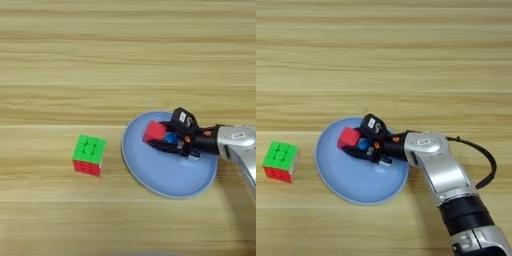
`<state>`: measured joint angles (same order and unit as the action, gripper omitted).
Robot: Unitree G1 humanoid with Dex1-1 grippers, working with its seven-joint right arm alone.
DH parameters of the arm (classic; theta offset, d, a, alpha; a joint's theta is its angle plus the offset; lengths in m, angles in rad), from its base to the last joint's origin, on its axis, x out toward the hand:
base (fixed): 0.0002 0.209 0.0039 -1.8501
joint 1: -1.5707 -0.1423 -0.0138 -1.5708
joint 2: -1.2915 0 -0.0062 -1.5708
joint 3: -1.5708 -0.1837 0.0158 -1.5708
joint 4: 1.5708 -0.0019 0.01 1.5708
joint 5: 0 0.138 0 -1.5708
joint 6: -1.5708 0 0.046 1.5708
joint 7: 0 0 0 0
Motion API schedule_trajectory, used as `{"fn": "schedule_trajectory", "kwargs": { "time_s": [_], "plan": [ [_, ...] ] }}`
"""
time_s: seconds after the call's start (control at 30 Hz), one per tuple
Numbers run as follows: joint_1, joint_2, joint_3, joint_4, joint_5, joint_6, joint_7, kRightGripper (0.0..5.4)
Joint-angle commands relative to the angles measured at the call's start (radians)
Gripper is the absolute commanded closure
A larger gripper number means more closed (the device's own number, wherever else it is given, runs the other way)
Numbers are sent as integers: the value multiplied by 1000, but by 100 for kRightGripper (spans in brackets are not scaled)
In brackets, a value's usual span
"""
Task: Move the objects on the table
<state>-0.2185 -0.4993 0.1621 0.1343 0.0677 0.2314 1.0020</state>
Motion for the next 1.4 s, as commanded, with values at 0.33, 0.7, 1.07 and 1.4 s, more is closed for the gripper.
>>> {"fn": "schedule_trajectory", "kwargs": {
  "time_s": [0.33, 0.7, 1.07, 1.4],
  "plan": [
    [-105, 3, -62, -127, 61, 11, -41, 304],
    [-162, 100, 23, -234, 74, 82, -58, 304],
    [-226, 233, 151, -88, 0, 42, -112, 304],
    [-260, 290, 177, 40, -55, -27, -151, 304]
  ]
}}
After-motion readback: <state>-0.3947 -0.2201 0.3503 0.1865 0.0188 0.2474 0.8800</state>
